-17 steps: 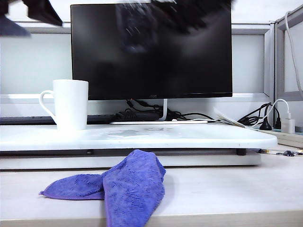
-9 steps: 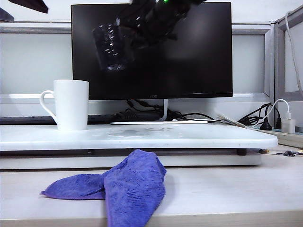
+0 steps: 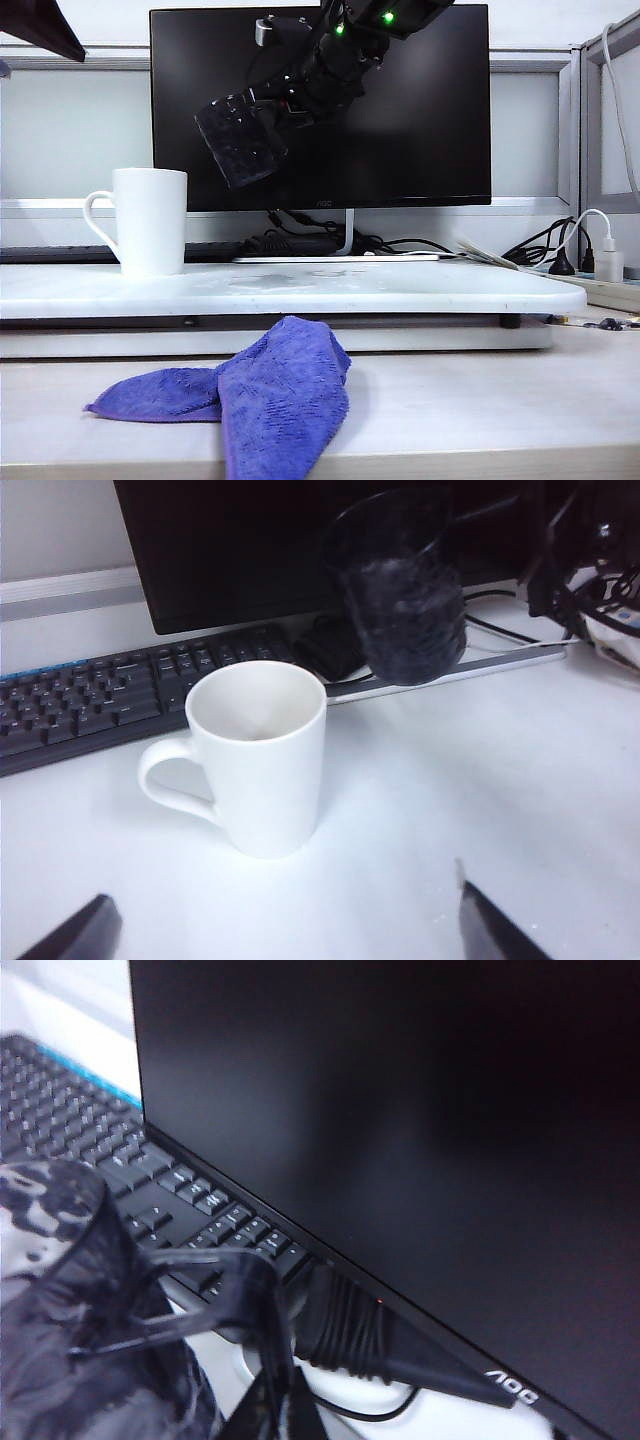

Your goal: Carefully pick up the black cup and pour some water from the black cup into the white cup.

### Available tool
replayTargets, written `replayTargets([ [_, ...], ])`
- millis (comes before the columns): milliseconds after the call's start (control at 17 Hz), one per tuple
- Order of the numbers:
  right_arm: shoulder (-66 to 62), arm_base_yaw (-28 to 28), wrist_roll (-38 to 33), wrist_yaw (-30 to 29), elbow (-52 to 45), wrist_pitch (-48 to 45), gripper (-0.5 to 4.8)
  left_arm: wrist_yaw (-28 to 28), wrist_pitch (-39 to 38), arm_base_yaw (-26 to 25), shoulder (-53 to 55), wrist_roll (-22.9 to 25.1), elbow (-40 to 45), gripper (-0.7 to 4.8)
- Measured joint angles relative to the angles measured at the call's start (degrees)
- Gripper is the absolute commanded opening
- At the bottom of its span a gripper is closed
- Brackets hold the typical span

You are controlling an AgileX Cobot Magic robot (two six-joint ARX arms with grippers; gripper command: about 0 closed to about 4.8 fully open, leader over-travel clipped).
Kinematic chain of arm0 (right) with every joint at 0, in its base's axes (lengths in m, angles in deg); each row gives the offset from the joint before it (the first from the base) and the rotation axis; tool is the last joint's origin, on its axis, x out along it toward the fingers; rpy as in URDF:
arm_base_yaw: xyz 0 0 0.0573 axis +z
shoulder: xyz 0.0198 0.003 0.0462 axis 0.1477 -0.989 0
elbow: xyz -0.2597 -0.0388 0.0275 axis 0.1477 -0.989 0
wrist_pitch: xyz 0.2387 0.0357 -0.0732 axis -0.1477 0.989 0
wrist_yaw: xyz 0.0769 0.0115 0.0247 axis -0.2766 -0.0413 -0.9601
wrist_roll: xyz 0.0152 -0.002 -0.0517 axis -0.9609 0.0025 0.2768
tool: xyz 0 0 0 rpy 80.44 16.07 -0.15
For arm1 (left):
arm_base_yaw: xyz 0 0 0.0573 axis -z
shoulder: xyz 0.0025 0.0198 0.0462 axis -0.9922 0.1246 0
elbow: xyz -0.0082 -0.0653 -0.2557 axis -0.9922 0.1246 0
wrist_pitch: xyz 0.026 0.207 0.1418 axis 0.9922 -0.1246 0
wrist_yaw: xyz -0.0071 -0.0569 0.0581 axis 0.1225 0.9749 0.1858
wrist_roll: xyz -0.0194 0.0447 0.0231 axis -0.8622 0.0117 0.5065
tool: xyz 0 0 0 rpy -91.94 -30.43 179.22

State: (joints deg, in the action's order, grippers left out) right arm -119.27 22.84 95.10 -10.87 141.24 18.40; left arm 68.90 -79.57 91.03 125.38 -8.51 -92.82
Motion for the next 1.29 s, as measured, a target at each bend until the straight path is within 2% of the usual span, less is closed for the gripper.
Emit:
replayTargets([
  [235, 0.0, 2.3, 7.6, 0.2, 0.0, 0.0, -0.06, 0.0, -1.9, 0.0, 0.0, 0.9, 0.0, 4.79],
  [529, 0.0, 3.5, 10.0, 2.8, 0.0, -0.7, -0.06, 0.0, -4.1, 0.0, 0.0, 1.0, 0.0, 4.79],
  [1293, -1.8, 3.3, 18.7, 4.7, 0.2, -5.0, -0.06, 0.0, -5.3, 0.0, 0.0, 1.0, 0.0, 4.79],
])
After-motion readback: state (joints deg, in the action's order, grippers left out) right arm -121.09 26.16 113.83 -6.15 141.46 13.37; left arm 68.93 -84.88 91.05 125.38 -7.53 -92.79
